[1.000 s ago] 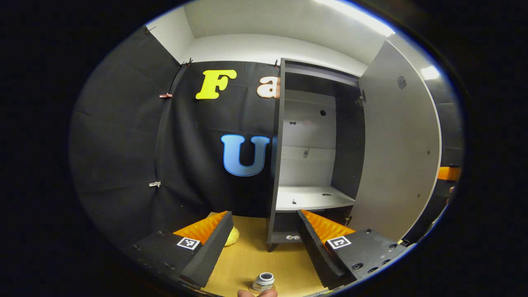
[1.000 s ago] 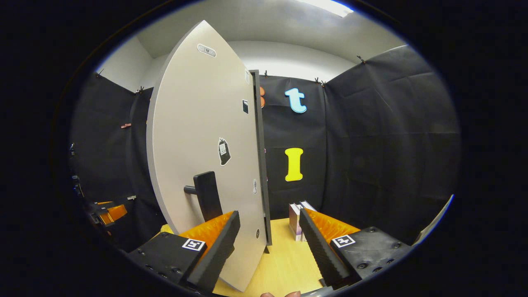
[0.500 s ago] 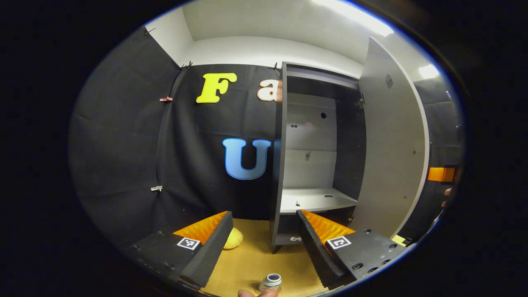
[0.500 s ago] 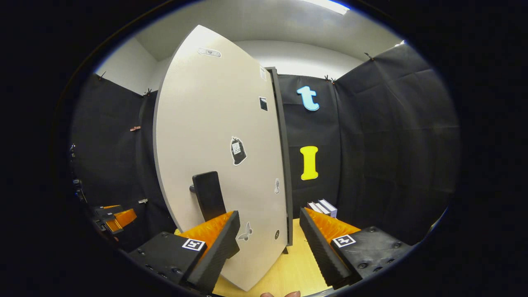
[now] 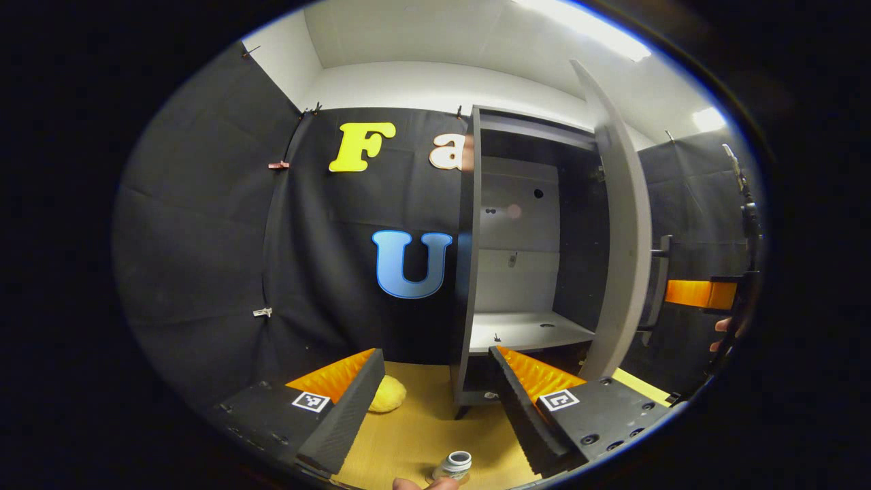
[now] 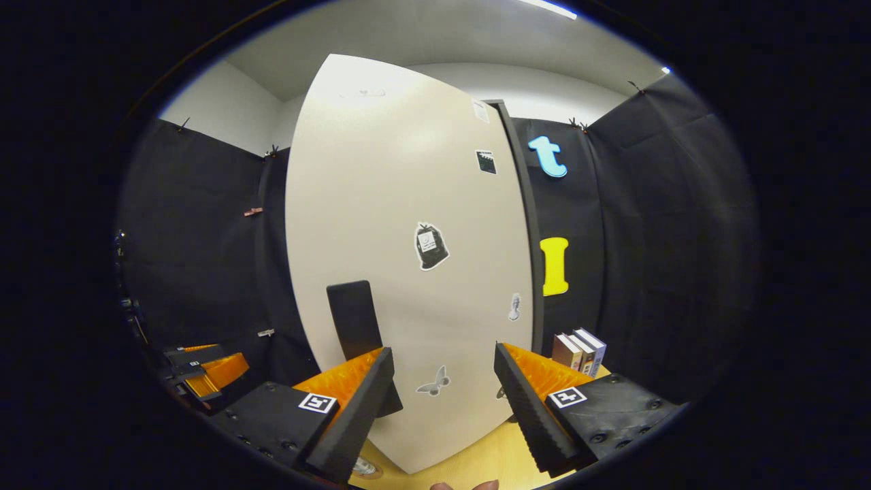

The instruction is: Open the cabinet door with the right hand, grasp the bottle in the cabinet with the left hand and place it on the coaster, then close the cabinet door with the right hand.

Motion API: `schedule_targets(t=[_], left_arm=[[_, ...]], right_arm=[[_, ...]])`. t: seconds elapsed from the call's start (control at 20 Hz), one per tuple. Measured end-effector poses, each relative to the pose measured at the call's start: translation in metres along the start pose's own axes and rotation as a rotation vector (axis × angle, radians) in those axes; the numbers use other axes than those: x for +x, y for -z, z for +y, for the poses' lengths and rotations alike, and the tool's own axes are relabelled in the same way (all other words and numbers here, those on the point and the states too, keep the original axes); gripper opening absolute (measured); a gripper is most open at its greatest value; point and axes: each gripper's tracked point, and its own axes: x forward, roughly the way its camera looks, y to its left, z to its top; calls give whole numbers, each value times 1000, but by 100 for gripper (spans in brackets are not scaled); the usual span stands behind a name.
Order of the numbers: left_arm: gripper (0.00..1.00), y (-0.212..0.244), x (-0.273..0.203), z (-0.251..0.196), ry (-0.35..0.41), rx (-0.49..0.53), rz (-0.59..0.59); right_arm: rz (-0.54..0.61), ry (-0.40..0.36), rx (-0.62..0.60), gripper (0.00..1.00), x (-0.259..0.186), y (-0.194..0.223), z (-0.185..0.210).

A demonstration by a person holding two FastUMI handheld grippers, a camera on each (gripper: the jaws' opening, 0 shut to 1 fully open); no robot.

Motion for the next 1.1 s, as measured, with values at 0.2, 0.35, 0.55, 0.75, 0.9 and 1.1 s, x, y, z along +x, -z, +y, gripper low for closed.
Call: schedule_targets(t=[0.2,0.35,0.55,0.75,0.9,1.1], left_arm=[[96,-4,-1,-1,5,1,-6],[96,-7,-4,-3,13,6,-13],[96,-10,-3,-10,31,8,-24],[96,-13,-3,-17,41,23,-29],[96,-14,-1,-21,43,25,-34],[96,-13,1,-25,35,22,-28]], right_arm=[[-20,-10,-20,97,0,-3,5],[-20,-6,-6,97,-3,-3,12],[-27,10,-13,97,-9,-6,6],[-43,48,-58,97,-15,-6,-4],[-45,80,-105,97,-19,-4,-13],[-33,103,-113,98,-23,4,-15]])
